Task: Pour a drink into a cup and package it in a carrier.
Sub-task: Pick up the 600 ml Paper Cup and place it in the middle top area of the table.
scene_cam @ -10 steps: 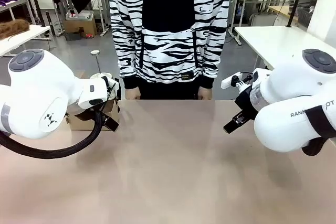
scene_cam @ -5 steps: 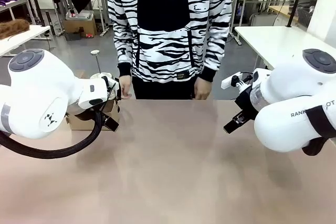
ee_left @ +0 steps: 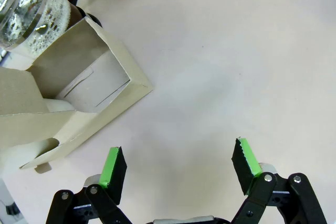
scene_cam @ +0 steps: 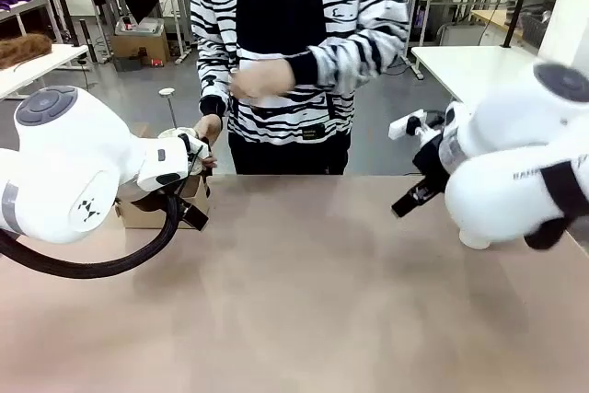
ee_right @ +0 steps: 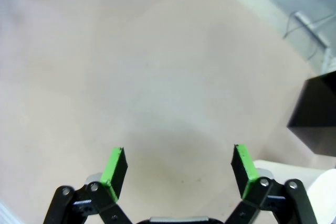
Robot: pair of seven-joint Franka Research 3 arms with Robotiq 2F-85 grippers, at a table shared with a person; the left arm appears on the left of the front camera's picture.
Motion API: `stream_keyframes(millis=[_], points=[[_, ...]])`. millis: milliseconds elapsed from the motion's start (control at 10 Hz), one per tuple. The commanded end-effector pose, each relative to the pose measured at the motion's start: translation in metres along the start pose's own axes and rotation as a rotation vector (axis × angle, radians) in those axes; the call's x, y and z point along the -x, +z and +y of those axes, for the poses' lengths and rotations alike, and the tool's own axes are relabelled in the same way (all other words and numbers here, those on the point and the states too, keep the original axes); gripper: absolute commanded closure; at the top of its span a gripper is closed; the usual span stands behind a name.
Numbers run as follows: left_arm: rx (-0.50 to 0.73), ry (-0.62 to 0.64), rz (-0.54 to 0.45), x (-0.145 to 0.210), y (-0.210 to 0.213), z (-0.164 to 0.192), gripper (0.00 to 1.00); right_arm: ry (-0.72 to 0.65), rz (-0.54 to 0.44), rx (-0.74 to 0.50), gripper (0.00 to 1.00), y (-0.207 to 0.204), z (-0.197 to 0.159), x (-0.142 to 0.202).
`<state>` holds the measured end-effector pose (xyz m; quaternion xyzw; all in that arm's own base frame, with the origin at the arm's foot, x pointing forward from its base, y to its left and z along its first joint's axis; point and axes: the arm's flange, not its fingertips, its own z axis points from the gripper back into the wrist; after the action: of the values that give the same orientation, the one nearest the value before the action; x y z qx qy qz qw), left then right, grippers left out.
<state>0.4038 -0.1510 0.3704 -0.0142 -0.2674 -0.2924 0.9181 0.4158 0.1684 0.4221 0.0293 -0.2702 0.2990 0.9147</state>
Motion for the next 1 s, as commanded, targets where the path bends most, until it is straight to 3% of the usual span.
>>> stream_keyframes(millis=[0,100,400,700,900], points=[[0.000,0.000,0.000,0.000,0.000,0.000,0.00,-0.001,-0.014,-0.105,0.00,0.054,-0.039,-0.030],[0.000,0.000,0.000,0.000,0.000,0.000,0.00,0.037,-0.042,-0.159,0.00,0.080,-0.067,-0.030],[0.000,0.000,0.000,0.000,0.000,0.000,0.00,0.086,-0.268,-0.369,0.00,0.132,-0.166,0.018],[0.000,0.000,0.000,0.000,0.000,0.000,0.00,0.108,-0.508,-0.479,0.00,0.109,-0.234,0.100],[0.000,0.000,0.000,0.000,0.000,0.000,0.00,0.053,-0.650,-0.513,0.00,0.073,-0.250,0.126]])
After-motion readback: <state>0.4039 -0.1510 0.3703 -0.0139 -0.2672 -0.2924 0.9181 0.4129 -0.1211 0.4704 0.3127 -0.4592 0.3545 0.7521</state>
